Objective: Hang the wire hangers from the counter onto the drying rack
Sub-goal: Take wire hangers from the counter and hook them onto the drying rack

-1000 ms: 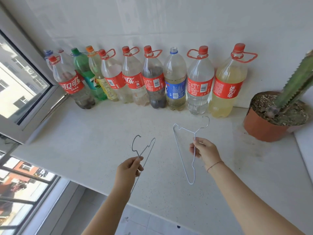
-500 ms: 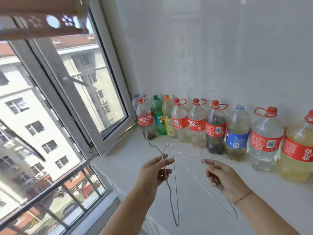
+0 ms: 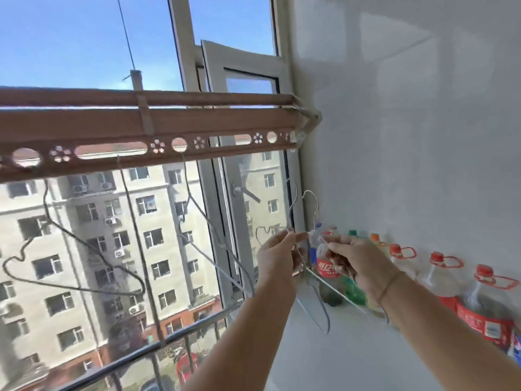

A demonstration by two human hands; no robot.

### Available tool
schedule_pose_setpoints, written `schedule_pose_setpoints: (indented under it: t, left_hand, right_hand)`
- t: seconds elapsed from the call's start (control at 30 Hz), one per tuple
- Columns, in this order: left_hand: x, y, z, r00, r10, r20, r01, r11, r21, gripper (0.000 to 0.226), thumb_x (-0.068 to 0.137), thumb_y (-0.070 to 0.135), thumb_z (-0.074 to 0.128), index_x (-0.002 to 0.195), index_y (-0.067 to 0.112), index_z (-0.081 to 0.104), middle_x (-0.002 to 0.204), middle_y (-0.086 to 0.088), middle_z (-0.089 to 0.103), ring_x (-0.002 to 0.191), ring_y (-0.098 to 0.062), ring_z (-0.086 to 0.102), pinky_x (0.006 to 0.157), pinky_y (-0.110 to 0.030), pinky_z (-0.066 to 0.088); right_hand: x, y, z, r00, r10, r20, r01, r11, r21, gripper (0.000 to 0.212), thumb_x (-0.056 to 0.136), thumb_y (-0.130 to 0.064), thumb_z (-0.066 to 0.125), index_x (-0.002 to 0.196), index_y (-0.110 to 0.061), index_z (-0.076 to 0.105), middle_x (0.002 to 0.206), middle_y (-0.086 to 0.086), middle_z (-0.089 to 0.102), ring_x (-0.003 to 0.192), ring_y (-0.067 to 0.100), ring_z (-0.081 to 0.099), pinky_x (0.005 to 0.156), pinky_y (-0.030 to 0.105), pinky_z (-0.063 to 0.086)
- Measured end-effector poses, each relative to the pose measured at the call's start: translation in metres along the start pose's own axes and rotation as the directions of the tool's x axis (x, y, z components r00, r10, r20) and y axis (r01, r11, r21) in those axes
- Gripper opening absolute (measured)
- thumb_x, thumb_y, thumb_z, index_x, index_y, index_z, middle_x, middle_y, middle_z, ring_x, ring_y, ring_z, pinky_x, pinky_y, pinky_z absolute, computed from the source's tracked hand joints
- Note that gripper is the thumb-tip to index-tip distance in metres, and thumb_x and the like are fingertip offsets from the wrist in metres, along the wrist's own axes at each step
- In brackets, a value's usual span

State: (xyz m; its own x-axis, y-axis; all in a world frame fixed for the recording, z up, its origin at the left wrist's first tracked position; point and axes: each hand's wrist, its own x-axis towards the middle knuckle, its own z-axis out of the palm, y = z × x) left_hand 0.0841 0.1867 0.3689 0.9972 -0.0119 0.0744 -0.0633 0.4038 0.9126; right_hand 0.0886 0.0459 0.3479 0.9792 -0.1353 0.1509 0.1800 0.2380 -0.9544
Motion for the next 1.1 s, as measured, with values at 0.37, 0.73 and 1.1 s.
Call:
schedule_pose_setpoints:
  t: [0.37, 0.73, 1.1]
  left_hand:
    - [0.035, 0.04, 0.007, 0.957, 0.26, -0.124, -0.266, 0.963, -0.034, 0.02, 0.091, 0.019, 0.059, 0.11, 0.016, 0.065, 0.087, 0.002, 0.076, 0.047, -0.008, 0.056, 0.05, -0.019, 0.041]
    - [0.073, 0.058, 0.003, 0.926, 0.309, -0.218, -0.333, 0.94, -0.08, 0.012, 0.091, 0.018, 0.058, 0.098, 0.018, 0.069, 0.074, 0.004, 0.074, 0.053, -0.011, 0.054, 0.048, -0.017, 0.039]
    - [0.111, 0.078, -0.023, 0.908, 0.276, -0.315, -0.326, 0.938, -0.12, 0.015, 0.091, 0.015, 0.058, 0.1, 0.007, 0.068, 0.079, -0.002, 0.073, 0.043, -0.005, 0.055, 0.041, -0.013, 0.038]
  right_hand:
    - [0.077, -0.078, 0.056, 0.99, -0.063, 0.125, 0.063, 0.998, 0.008, 0.022, 0.092, 0.006, 0.041, 0.106, 0.003, 0.058, 0.064, 0.009, 0.053, 0.048, 0.01, 0.042, 0.038, 0.014, 0.035]
    - [0.117, -0.092, 0.072, 0.981, -0.03, 0.191, 0.034, 0.999, -0.019, 0.021, 0.092, 0.005, 0.042, 0.097, -0.002, 0.061, 0.067, 0.008, 0.054, 0.055, 0.009, 0.041, 0.039, 0.012, 0.036]
    - [0.143, -0.077, 0.092, 0.978, 0.029, 0.208, -0.024, 0.999, -0.023, 0.025, 0.09, 0.008, 0.04, 0.103, 0.001, 0.061, 0.067, 0.009, 0.054, 0.055, 0.009, 0.044, 0.038, 0.012, 0.038]
